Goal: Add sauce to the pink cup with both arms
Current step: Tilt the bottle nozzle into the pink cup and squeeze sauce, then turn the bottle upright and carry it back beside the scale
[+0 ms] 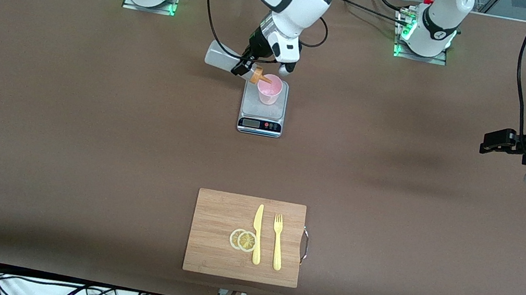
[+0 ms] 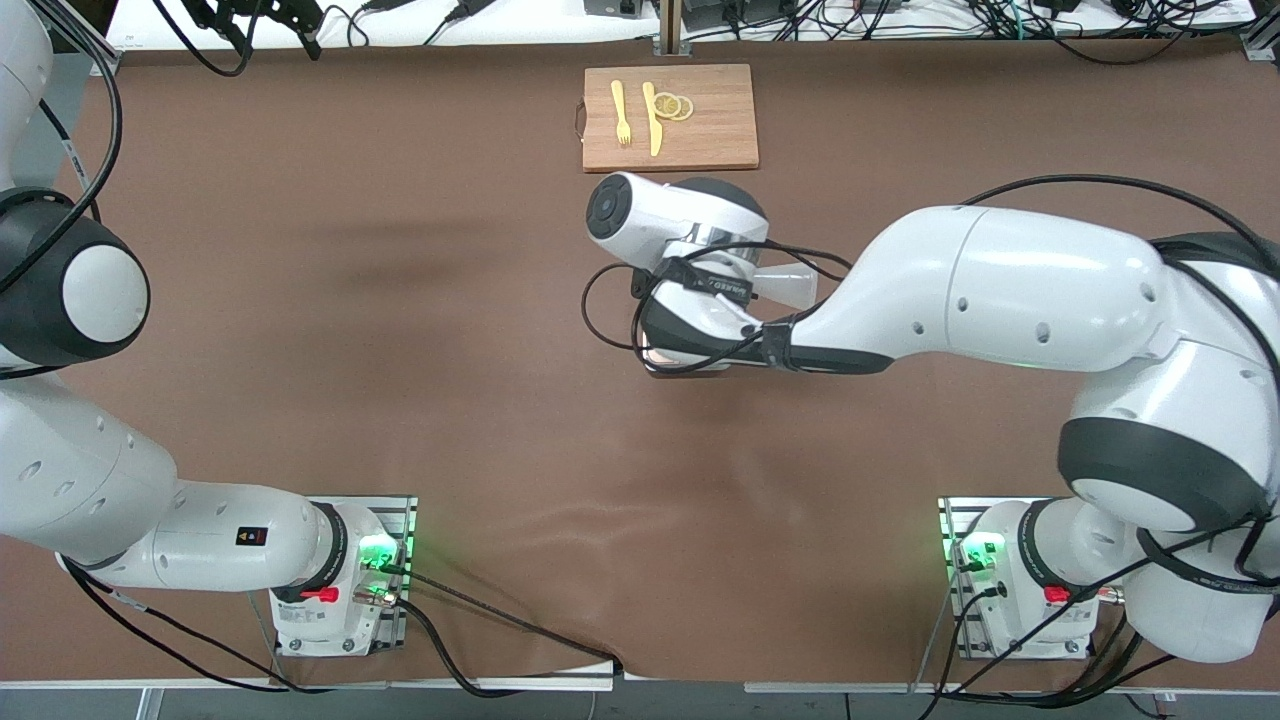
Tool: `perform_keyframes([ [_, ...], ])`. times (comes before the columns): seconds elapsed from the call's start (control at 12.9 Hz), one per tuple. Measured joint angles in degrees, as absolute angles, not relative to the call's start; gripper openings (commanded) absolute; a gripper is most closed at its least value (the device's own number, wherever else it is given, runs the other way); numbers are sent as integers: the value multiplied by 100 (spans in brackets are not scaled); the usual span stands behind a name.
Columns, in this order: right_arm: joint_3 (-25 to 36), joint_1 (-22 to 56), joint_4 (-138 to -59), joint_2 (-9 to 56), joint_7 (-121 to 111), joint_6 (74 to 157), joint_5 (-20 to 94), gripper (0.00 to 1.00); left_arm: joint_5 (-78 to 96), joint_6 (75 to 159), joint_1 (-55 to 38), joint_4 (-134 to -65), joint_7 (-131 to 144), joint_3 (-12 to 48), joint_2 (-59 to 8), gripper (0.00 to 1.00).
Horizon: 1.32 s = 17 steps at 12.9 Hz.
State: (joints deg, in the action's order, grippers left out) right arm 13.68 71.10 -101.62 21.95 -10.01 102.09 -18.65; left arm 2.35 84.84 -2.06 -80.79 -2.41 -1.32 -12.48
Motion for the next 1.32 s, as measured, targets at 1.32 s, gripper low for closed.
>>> perform_keyframes([
  [1.32, 2321, 7051, -12271, 718, -2045, 13059, -663, 15, 235, 8484, -204, -8079, -241, -134, -1250, 100],
])
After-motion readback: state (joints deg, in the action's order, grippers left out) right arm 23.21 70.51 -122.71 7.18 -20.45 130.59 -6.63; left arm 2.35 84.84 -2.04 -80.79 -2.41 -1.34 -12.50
